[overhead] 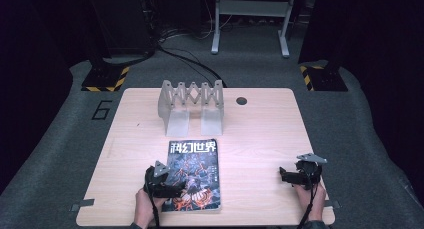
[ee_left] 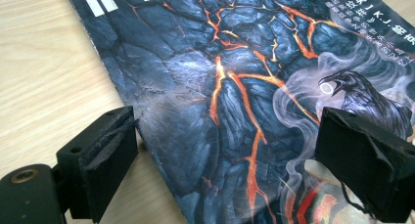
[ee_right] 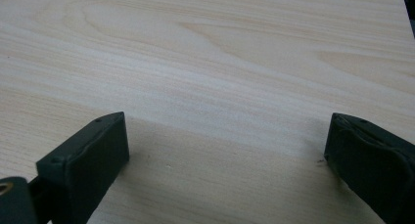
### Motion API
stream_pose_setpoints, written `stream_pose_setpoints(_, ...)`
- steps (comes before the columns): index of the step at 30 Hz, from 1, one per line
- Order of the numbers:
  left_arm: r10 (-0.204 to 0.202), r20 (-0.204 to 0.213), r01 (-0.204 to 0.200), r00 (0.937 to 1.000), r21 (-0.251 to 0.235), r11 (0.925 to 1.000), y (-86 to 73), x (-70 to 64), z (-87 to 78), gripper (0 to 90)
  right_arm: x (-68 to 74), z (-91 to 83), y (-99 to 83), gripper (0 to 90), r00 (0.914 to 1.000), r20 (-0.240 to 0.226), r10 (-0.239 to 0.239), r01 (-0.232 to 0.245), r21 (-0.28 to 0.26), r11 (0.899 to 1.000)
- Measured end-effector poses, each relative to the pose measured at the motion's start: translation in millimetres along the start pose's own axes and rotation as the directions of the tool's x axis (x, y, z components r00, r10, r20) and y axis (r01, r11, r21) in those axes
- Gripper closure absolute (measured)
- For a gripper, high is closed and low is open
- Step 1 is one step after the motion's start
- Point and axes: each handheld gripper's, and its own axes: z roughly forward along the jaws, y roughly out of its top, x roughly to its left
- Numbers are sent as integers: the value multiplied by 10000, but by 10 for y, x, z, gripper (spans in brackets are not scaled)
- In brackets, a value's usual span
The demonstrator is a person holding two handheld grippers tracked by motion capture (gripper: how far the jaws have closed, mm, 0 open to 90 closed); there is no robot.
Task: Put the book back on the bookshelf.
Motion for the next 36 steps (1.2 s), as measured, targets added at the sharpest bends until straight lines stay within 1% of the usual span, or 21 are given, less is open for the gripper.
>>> stream_pose_setpoints(3,16,35,-17,10000,257,9997,40,-34,16,86,0,0,0,20,10000,0,0,0,7,10000)
stream_pose_setpoints(4,38,-42,-37,10000,224,9997,54,-55,37,86,0,-1,0,20,10000,-1,4,-4,11,10000)
stream_pose_setpoints(5,128,60,-130,9999,389,9992,78,-69,46,86,0,0,0,20,10000,-3,-4,4,7,10000)
stream_pose_setpoints(11,197,121,-202,9997,448,9988,152,-189,131,86,1,-1,0,20,10000,2,6,-6,14,10000)
stream_pose_setpoints(14,127,-1,-127,9999,396,9991,181,-273,177,86,1,-1,0,20,10000,2,9,-9,15,10000)
stream_pose_setpoints(19,52,6,-52,10000,338,9994,215,-356,228,86,2,1,-1,20,10000,14,19,-19,-28,10000)
stream_pose_setpoints(20,99,35,-100,9999,331,9994,229,-381,247,86,4,-3,0,20,10000,36,14,-14,31,10000)
stream_pose_setpoints(21,368,88,-372,9993,509,9980,241,-380,247,86,3,-2,1,20,10000,42,3,-3,26,10000)
stream_pose_setpoints(23,356,181,-364,9992,425,9984,259,-425,280,86,8,-3,0,20,10000,47,21,-20,-19,10000)
stream_pose_setpoints(24,475,99,-478,9988,331,9983,263,-442,296,86,8,-3,0,20,10000,47,21,-20,-19,10000)
stream_pose_setpoints(25,651,206,-657,9977,296,9974,271,-442,303,85,8,-3,2,22,10000,55,-34,34,-10,10000)
stream_pose_setpoints(26,557,276,-565,9981,308,9979,270,-433,300,82,7,-5,4,25,10000,28,-75,75,13,10000)
stream_pose_setpoints(27,580,187,-585,9981,288,9979,267,-412,293,51,19,-3,9,27,10000,18,58,-58,-22,10000)
stream_pose_setpoints(28,543,64,-544,9985,212,9983,261,-378,264,0,11,-8,9,28,10000,-3,-84,84,37,10000)
stream_pose_setpoints(29,543,64,-544,9985,212,9983,261,-378,264,3,12,-9,13,47,9999,-52,-95,95,38,9999)
stream_pose_setpoints(30,258,9,-258,9997,-138,9996,249,-343,242,3,12,-9,13,47,9999,-52,-95,95,38,9999)
stream_pose_setpoints(31,48,24,-47,10000,-307,9995,240,-290,202,1,19,-25,19,70,9999,-110,51,-50,89,9999)
stream_pose_setpoints(32,-254,-284,234,9993,-682,9974,219,-173,138,1,24,-37,16,72,9994,-266,228,-228,0,9997)
stream_pose_setpoints(33,-254,-284,234,9993,-682,9974,219,-173,138,1,39,-54,12,74,9979,-554,342,-347,-85,9994)
stream_pose_setpoints(34,-398,-377,372,9985,-671,9971,213,-103,110,1,39,-54,12,74,9979,-554,342,-347,-85,9994)
stream_pose_setpoints(36,-527,-819,476,9952,-629,9969,189,11,99,2,121,-101,29,85,9932,-1077,450,-472,-178,9987)
